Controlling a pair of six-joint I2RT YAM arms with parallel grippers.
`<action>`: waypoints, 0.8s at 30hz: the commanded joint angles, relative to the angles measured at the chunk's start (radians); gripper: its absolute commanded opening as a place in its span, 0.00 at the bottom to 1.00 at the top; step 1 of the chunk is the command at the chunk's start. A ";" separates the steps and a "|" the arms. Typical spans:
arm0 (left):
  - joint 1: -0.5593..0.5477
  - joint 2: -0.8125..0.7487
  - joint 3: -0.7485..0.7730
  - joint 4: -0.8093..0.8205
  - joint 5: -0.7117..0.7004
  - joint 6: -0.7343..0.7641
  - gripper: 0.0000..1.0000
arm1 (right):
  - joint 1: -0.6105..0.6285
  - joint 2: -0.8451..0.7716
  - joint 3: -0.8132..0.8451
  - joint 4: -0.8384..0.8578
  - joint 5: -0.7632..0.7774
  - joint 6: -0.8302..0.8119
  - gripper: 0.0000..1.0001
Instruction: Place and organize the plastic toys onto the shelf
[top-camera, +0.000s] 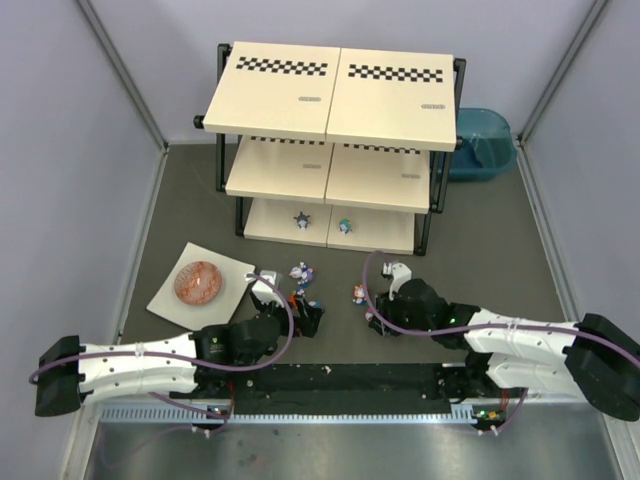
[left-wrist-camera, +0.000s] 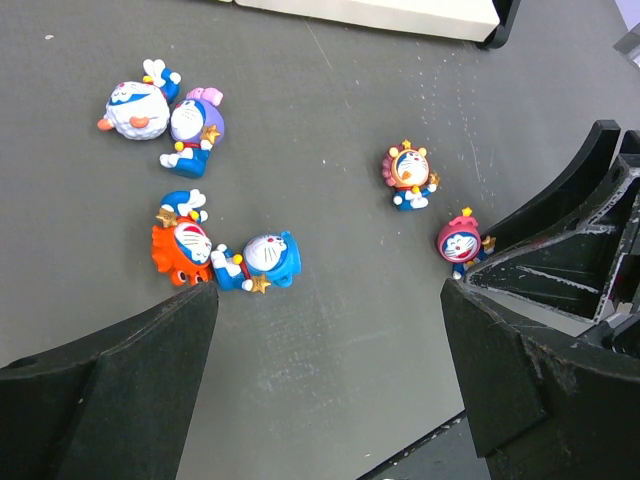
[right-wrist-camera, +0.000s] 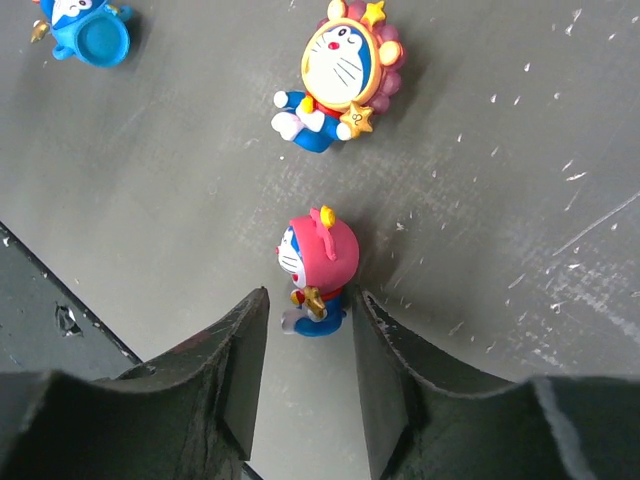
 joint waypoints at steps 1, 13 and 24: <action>-0.005 -0.015 0.039 0.019 -0.012 -0.006 0.99 | 0.012 0.029 -0.003 0.035 -0.004 -0.008 0.36; -0.005 -0.079 0.122 -0.019 0.071 0.002 0.99 | 0.012 -0.070 -0.001 -0.007 -0.059 -0.022 0.00; -0.005 0.018 0.313 -0.178 0.162 -0.205 0.88 | 0.038 -0.425 0.085 -0.129 0.000 -0.091 0.00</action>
